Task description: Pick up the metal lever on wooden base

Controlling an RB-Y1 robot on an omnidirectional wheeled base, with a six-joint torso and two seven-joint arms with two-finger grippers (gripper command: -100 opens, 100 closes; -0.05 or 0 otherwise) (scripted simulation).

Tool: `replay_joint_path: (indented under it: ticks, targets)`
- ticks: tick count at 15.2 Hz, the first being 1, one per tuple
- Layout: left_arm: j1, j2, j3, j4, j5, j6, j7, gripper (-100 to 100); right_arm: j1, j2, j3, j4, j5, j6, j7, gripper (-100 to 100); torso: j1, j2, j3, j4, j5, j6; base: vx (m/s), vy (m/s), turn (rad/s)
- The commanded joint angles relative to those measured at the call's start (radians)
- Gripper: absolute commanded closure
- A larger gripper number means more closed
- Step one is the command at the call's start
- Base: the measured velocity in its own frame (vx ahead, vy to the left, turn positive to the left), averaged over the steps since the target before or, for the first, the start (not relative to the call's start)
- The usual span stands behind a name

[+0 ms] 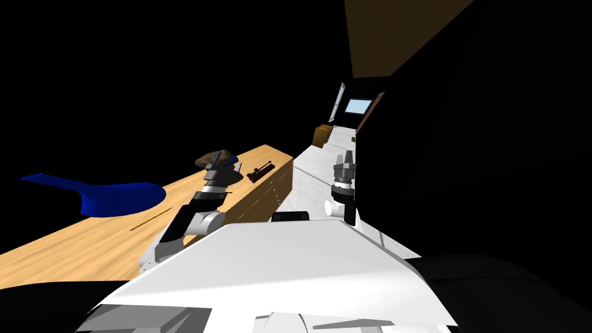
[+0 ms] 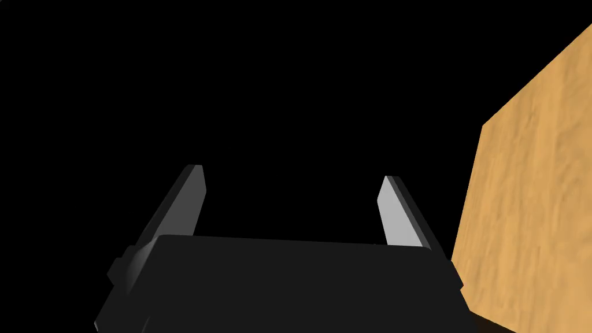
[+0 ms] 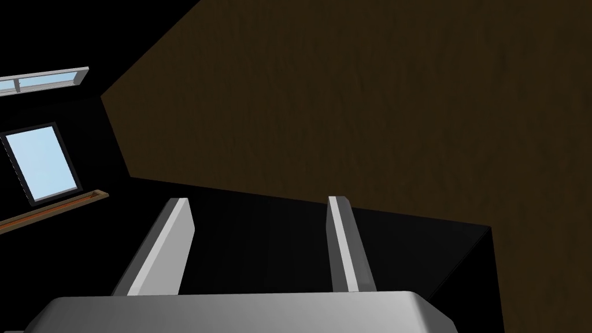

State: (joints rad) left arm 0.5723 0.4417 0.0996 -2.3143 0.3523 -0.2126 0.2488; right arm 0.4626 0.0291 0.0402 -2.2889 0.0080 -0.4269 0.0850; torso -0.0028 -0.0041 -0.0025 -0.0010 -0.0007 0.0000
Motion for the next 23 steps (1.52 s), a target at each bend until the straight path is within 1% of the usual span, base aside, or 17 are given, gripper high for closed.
replay_joint_path:
  ticks: [1, 2, 3, 4, 6, 7, 9, 10, 12, 13, 15, 16, 17, 19, 20, 22, 23]
  targets:
    - [0.01, 0.05, 0.018, 0.01, 0.049, 0.05, 0.031, -100, 0.0, 0.0, 0.0, 0.0, 0.0, 0.0, 0.0, 0, 0.0, 0.0, 0.0, 0.0, 0.0, 0.0, 0.051, -0.037, -0.015]
    - [0.01, 0.055, 0.018, 0.01, 0.049, 0.07, 0.031, -100, 0.0, 0.0, 0.0, 0.0, 0.0, 0.0, 0.0, 0, 0.0, 0.0, 0.0, 0.0, 0.0, 0.0, 0.064, -0.049, -0.013]
    - [0.01, 0.055, 0.018, 0.01, 0.049, 0.07, 0.031, -100, 0.0, 0.0, 0.0, 0.0, 0.0, 0.0, 0.0, 0, 0.0, 0.0, 0.0, 0.0, 0.0, 0.0, 0.045, -0.042, 0.003]
    - [0.016, 0.098, 0.031, 0.022, 0.092, 0.106, 0.057, -100, 0.0, 0.0, 0.0, 0.0, 0.0, 0.0, 0.0, 0, 0.0, 0.0, 0.0, 0.0, 0.0, 0.0, 0.049, -0.047, -0.01]
    - [0.016, 0.1, 0.031, 0.022, 0.092, 0.13, 0.057, -100, 0.0, 0.0, 0.0, 0.0, 0.0, 0.0, 0.0, 0, -0.001, 0.0, 0.0, 0.0, 0.0, 0.0, 0.049, -0.047, -0.01]
    - [0.022, 0.144, 0.045, 0.034, 0.137, 0.165, 0.083, -100, 0.0, 0.0, 0.0, 0.0, 0.0, 0.0, 0.0, 0, 0.0, 0.0, 0.0, 0.0, 0.0, 0.0, 0.06, -0.061, -0.011]
    - [0.022, 0.146, 0.045, 0.034, 0.137, 0.191, 0.083, -100, 0.0, 0.0, 0.0, 0.0, 0.0, 0.0, 0.0, 0, -0.002, -0.001, 0.0, 0.0, 0.0, 0.0, 0.062, -0.063, -0.005]
    - [0.028, 0.191, 0.059, 0.046, 0.181, 0.221, 0.111, -100, 0.0, 0.0, 0.0, 0.0, 0.0, 0.0, 0.0, 0, -0.001, 0.0, 0.0, 0.0, 0.0, 0.0, 0.058, -0.056, -0.014]
    - [0.028, 0.192, 0.059, 0.046, 0.183, 0.254, 0.111, -100, 0.0, 0.0, 0.0, 0.0, 0.0, 0.0, 0.0, 0, -0.001, -0.001, 0.0, 0.0, 0.0, 0.0, 0.061, -0.048, -0.009]
    - [0.035, 0.234, 0.073, 0.059, 0.225, 0.283, 0.138, -100, 0.0, 0.0, 0.0, 0.0, 0.0, 0.0, 0.0, 0, -0.001, 0.0, 0.0, 0.0, 0.0, 0.0, 0.069, -0.055, -0.013]
    - [0.035, 0.238, 0.073, 0.059, 0.229, 0.318, 0.138, -100, 0.0, 0.0, 0.0, 0.0, 0.0, 0.0, 0.0, 0, -0.001, -0.002, -0.001, 0.0, 0.0, 0.0, 0.071, -0.05, -0.005]
    - [0.035, 0.238, 0.073, 0.059, 0.229, 0.318, 0.138, -100, 0.0, 0.0, 0.0, 0.0, 0.0, 0.0, 0.0, 0, -0.001, -0.001, -0.001, 0.0, 0.0, 0.0, 0.026, -0.024, 0.003]
    - [0.041, 0.284, 0.087, 0.072, 0.277, 0.351, 0.167, -100, 0.0, 0.0, 0.0, 0.0, 0.0, 0.0, 0.0, 0, 0.0, 0.0, 0.0, 0.0, 0.0, 0.0, 0.033, -0.042, -0.017]
    - [0.041, 0.284, 0.087, 0.072, 0.277, 0.383, 0.167, -100, 0.0, 0.0, 0.0, 0.0, 0.0, 0.0, 0.0, 0, -0.001, 0.0, 0.0, 0.0, 0.0, 0.0, 0.049, -0.046, -0.008]
    - [0.048, 0.325, 0.102, 0.085, 0.319, 0.408, 0.195, -100, 0.0, 0.0, 0.0, 0.0, 0.0, 0.0, 0.0, 0, 0.0, 0.0, 0.0, 0.0, 0.0, 0.0, 0.072, -0.057, -0.014]
    - [0.048, 0.329, 0.102, 0.085, 0.325, 0.447, 0.195, -100, 0.0, 0.0, 0.0, 0.0, 0.0, 0.0, 0.0, 0, -0.001, -0.001, -0.001, 0.0, 0.0, 0.0, 0.064, -0.054, -0.005]
    - [0.055, 0.365, 0.117, 0.098, 0.363, 0.474, 0.224, -100, 0.0, 0.0, 0.0, 0.0, 0.0, 0.0, 0.0, 0, -0.001, -0.001, 0.0, 0.0, 0.0, 0.0, 0.068, -0.062, -0.016]
